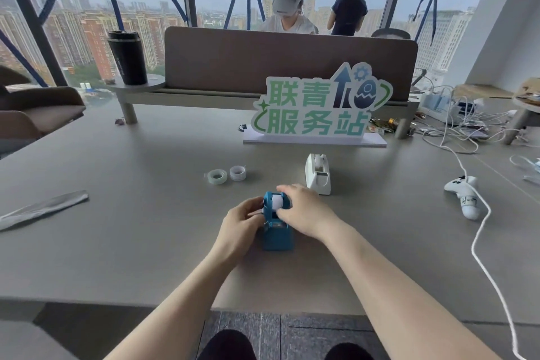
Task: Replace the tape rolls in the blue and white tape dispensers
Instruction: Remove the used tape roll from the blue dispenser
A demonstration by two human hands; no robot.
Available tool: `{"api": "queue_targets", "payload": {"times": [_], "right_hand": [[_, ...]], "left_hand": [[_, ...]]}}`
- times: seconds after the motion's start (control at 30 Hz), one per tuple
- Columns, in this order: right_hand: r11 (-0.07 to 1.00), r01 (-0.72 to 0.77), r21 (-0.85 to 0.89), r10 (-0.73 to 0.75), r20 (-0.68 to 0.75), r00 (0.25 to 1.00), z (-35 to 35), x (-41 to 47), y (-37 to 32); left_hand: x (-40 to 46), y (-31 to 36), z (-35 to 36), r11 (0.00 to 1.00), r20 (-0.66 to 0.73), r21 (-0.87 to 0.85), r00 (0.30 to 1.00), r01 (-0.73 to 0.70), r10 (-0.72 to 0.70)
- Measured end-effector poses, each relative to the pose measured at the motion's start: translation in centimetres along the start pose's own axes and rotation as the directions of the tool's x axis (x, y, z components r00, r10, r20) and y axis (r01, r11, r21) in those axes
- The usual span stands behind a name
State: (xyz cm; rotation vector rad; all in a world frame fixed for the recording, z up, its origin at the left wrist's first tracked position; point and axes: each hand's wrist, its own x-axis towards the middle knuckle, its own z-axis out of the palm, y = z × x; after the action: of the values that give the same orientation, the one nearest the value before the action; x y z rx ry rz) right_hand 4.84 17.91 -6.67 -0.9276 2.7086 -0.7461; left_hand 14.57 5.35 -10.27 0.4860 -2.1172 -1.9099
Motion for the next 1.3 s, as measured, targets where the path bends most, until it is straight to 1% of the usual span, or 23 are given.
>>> {"api": "queue_targets", "payload": {"times": [0.07, 0.13, 0.2, 0.43, 0.6, 0.7, 0.8, 0.97, 1.1, 1.2, 1.3], "right_hand": [[0.993, 0.025, -0.116, -0.021, 0.034, 0.999, -0.4, 0.9, -0.4], [0.982, 0.057, -0.179, -0.051, 0.038, 0.998, -0.7, 1.4, -0.7], [0.977, 0.086, -0.193, -0.079, 0.043, 0.996, -0.8, 1.6, -0.8], [0.976, 0.145, -0.160, -0.145, 0.013, 0.989, -0.6, 1.6, -0.3], [0.982, 0.169, -0.085, -0.172, -0.029, 0.985, -1.5, 1.5, -0.3], [0.983, 0.181, -0.031, -0.183, -0.107, 0.977, -1.6, 1.2, -0.1], [0.977, 0.202, 0.063, -0.191, -0.148, 0.970, -1.6, 0.7, -0.1], [0.969, 0.214, 0.121, -0.195, -0.148, 0.970, -1.1, 0.4, 0.0], [0.955, 0.195, 0.223, -0.158, -0.175, 0.972, -0.7, 0.1, 0.1], [0.951, 0.182, 0.249, -0.127, -0.220, 0.967, -0.5, -0.1, 0.1], [0.941, 0.194, 0.278, -0.128, -0.239, 0.963, -0.1, -0.1, 0.3]], "left_hand": [[0.4, -0.1, 0.0, 1.000, -0.021, 0.015, 1.000, -0.003, 0.004], [0.5, -0.4, -0.1, 0.999, -0.045, 0.035, 0.999, -0.005, 0.007], [0.4, -0.7, 0.0, 0.998, -0.055, 0.053, 0.998, -0.024, 0.027], [0.5, -1.3, -0.1, 0.994, -0.039, 0.083, 0.996, -0.074, 0.078], [0.4, -1.3, 0.0, 0.996, -0.060, 0.044, 0.995, -0.080, 0.082], [0.4, -0.8, 0.2, 0.995, -0.108, 0.004, 0.989, -0.098, 0.098], [1.0, -0.1, 0.1, 0.989, -0.166, 0.016, 0.975, -0.149, 0.149], [1.4, 1.4, 0.1, 0.984, -0.145, 0.013, 0.973, -0.180, 0.180], [1.2, 1.4, -0.1, 0.990, -0.146, -0.014, 0.980, -0.142, 0.139], [1.2, 1.5, -0.3, 0.991, -0.133, -0.039, 0.983, -0.130, 0.124], [1.2, 1.5, -0.4, 0.991, -0.115, -0.055, 0.987, -0.122, 0.115]]}}
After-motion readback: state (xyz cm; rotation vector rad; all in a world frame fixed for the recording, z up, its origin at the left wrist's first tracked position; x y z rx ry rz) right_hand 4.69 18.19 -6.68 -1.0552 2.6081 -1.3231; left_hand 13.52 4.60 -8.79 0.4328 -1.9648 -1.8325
